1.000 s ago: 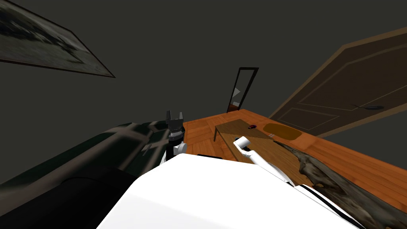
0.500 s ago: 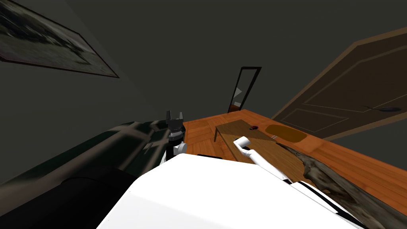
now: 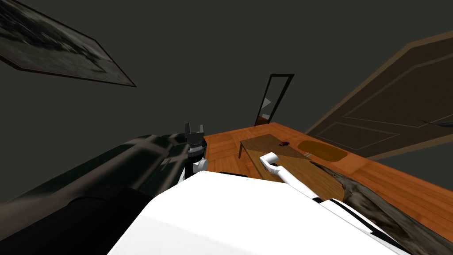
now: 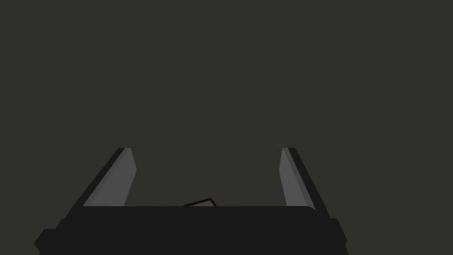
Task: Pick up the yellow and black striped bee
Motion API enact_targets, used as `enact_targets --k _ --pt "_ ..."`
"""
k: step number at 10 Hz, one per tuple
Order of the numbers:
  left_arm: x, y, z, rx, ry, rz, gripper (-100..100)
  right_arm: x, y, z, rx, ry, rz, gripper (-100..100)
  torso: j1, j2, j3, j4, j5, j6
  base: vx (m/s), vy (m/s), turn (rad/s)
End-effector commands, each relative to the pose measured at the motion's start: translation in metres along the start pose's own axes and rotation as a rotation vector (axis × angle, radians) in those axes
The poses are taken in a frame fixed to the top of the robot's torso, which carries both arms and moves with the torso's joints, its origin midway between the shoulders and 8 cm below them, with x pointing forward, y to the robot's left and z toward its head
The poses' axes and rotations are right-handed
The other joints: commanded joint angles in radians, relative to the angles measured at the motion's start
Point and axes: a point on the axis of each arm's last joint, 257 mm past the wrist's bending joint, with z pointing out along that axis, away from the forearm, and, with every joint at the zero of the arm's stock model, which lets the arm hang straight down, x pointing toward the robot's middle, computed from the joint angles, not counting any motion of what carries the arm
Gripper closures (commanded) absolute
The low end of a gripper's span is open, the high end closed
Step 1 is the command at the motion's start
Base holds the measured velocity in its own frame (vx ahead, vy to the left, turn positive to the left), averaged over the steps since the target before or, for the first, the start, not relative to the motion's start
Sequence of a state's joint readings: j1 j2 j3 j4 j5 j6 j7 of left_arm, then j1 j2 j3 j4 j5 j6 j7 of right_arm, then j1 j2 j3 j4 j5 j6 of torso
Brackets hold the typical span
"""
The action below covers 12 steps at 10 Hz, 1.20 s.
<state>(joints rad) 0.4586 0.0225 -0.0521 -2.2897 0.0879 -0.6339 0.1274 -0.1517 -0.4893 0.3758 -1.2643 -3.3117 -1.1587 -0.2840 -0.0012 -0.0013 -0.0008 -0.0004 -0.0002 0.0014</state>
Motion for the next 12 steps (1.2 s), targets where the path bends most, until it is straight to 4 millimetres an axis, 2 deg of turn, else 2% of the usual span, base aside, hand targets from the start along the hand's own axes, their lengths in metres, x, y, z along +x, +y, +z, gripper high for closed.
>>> enact_targets --k 1,2,3,4,10,11,12 --pt "0.000 0.000 0.000 0.000 0.000 0.000 0 -0.007 0.006 0.001 -0.026 -0.025 0.016 -100 0.000 0.000 0.000 0.000 0.000 0.000 0.039 -0.033 0.029" --pt "0.000 0.000 0.000 0.000 0.000 0.000 0 -0.004 0.004 0.001 -0.015 -0.016 0.010 -100 0.000 -0.001 0.000 0.000 0.000 0.000 0.019 -0.016 0.007" --pt "0.000 0.000 0.000 0.000 0.000 0.000 0 -0.005 0.005 0.001 -0.018 -0.018 0.012 0 0.000 0.000 0.000 0.000 0.000 0.000 0.000 0.000 0.000" --pt "0.000 0.000 0.000 0.000 0.000 0.000 0 0.005 0.013 0.009 -0.022 -0.017 0.024 -100 0.001 0.001 0.001 0.000 0.000 0.000 0.005 0.025 0.107" --pt "0.000 0.000 0.000 0.000 0.000 0.000 0 0.046 0.050 0.034 -0.037 -0.006 0.075 -100 0.005 0.000 0.000 0.000 0.001 0.000 0.023 0.046 0.093" --pt "0.000 0.000 0.000 0.000 0.000 0.000 0 0.042 0.048 0.032 -0.037 -0.007 0.071 -100 0.004 0.001 0.001 0.000 0.001 0.000 0.006 0.012 0.010" --pt "0.000 0.000 0.000 0.000 0.000 0.000 0 0.043 0.048 0.032 -0.035 -0.008 0.071 100 0.003 0.001 0.001 0.000 0.001 0.000 0.000 0.000 0.000"
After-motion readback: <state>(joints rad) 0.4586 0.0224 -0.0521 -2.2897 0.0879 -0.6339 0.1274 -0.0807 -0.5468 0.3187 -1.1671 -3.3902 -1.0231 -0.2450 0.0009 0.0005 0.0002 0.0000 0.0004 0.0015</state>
